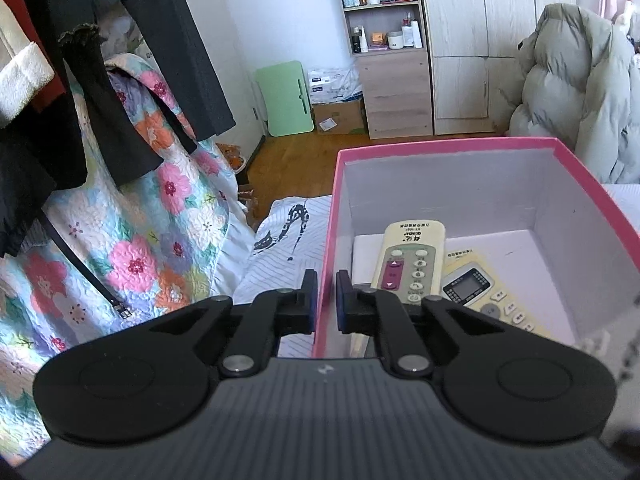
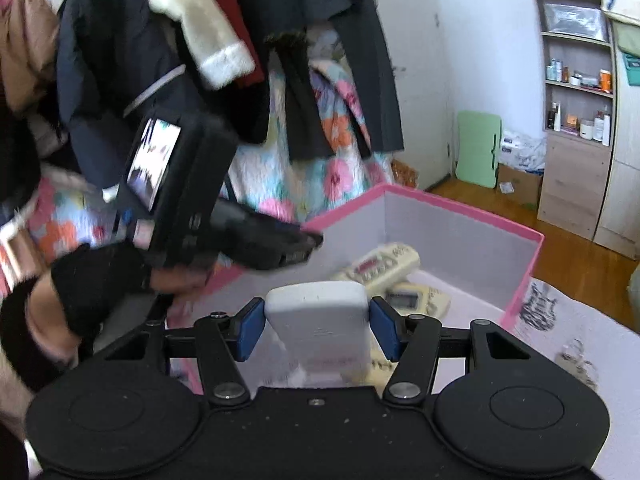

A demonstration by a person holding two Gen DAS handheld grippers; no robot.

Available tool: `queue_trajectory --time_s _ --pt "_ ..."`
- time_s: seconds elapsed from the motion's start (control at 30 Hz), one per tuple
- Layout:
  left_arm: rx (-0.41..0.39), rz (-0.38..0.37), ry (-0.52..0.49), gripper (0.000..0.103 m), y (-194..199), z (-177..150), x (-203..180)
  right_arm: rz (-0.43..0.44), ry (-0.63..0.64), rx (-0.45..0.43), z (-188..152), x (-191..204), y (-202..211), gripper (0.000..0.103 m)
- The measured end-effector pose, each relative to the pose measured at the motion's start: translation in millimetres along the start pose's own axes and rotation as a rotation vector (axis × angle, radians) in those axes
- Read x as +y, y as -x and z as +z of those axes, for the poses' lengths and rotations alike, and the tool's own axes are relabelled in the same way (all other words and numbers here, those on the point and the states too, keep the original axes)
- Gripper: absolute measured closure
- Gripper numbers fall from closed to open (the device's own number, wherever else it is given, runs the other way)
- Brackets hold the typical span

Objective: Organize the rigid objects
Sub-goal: 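Lower the second white power bank into the pink box and open the right tool, then move the right tool to the bed and grasp the white charger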

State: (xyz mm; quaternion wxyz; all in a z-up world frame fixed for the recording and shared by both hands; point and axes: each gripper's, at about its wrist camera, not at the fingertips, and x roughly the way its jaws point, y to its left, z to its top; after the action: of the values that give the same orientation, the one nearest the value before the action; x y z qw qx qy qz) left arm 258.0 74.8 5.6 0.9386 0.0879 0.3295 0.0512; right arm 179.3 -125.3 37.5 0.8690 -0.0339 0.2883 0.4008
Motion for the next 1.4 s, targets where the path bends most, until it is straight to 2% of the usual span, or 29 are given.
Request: queue_trajectory --time_s 0.17,0.27,0.37,0.47,0.57,0.67,0.73,0.77,0.93,1.13,1.3,1.4 --pt "-0.003 -0.002 0.004 0.095 0 1 1 -0.067 0.000 0.161 -2 6 6 0.041" --pt "-0.002 0.004 -0.003 0.095 -1 1 0 -0.063 0.017 0.182 -2 7 3 0.041" --pt "-0.002 0.004 -0.002 0.095 -1 1 0 -0.012 0.014 0.191 0 7 -5 0.041" --pt "-0.002 0.004 -0.002 0.095 -1 1 0 0.080 -0.023 0.216 -2 4 -18 0.041" --pt "-0.001 0.005 -0.003 0.095 -2 2 1 0.120 -0.060 0.252 -1 0 -32 0.041" --pt "-0.002 0.003 0.000 0.095 -1 1 1 0.065 -0.060 0.285 -1 1 -42 0.042" --pt "-0.001 0.006 -0.006 0.095 -1 1 1 0.015 -0.034 0.266 1 6 -37 0.039" --pt "-0.001 0.009 -0.007 0.095 -2 1 1 -0.007 -0.021 0.245 2 9 -31 0.035" --pt "-0.001 0.014 -0.016 0.095 -2 0 0 -0.053 -0.071 0.108 0 6 18 0.032" --pt "0.000 0.014 -0.015 0.095 -3 0 -2 -0.225 -0.145 0.019 -31 -10 90 0.032" --pt "0.000 0.016 -0.016 0.094 -2 0 -2 -0.338 -0.219 0.086 -73 -31 118 0.032" --pt "0.000 0.019 -0.020 0.094 -2 -1 -2 -0.380 -0.261 0.143 -98 -40 118 0.032"
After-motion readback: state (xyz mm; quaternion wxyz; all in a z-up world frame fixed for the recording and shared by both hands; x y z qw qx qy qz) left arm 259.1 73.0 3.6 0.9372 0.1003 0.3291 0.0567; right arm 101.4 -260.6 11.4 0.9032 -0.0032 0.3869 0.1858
